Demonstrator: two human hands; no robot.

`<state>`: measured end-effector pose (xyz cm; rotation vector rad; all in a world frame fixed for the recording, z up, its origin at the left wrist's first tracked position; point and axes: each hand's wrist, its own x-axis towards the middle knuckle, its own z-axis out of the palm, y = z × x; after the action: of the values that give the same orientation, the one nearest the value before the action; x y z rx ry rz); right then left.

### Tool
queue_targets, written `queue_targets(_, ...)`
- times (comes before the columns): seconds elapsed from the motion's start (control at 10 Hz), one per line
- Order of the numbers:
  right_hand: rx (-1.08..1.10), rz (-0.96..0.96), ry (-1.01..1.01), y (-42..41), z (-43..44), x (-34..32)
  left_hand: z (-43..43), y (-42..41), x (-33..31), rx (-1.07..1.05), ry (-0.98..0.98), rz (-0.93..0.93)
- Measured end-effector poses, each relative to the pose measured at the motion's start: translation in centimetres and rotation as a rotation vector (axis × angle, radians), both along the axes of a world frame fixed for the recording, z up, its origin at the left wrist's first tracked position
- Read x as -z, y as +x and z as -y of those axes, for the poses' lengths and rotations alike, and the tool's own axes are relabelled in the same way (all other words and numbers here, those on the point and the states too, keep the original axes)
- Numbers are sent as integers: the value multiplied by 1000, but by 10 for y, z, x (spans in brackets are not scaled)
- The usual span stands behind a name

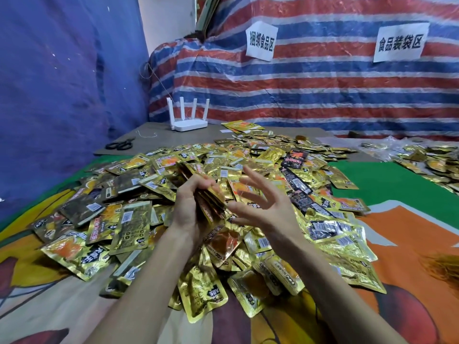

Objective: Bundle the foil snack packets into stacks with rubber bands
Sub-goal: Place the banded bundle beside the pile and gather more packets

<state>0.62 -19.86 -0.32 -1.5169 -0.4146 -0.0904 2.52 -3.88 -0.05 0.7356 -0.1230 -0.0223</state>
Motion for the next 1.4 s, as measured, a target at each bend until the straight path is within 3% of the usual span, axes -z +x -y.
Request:
queue_targets(0.1, 36, 83, -223, -9, -13, -2, 2, -2, -1, -63, -40, 114)
queue_targets(0.2, 54, 109, -275, -15, -28, -6, 8, -8, -1, -156, 101, 196)
queue_targets(0.5, 49, 111, 36, -12, -46, -1, 2, -10, 4, -2, 32, 187)
queue_targets(0.6, 62, 154, -10, -8, -43, -2, -4, -4, 7, 28, 125, 228)
queue_targets(0.8, 159, 203, 26, 1, -35, -4, -10, -8, 5, 5, 516, 300)
queue_targets(0.9, 61, 87, 124, 8, -25, -6, -16, -8, 7, -50, 739, 571)
queue_targets(1.0, -163, -49, 332, 11, -19, -8, -21, -16, -6, -89, 770, 485)
queue_targets(1.1, -240, -104, 351, 11, -15, -3, -16, -10, 14, 117, 310, -14)
queue_targets(1.2, -290, -80, 252, 9, -8, -1, -20, 10, 29, 85, 529, -41)
queue_targets(1.3, -324, -67, 189, 8, 2, -3, -27, 7, 18, 84, 372, -87)
queue_targets(1.4, -299, -89, 224, 10, 12, -3, -26, 7, 8, 105, 311, 9)
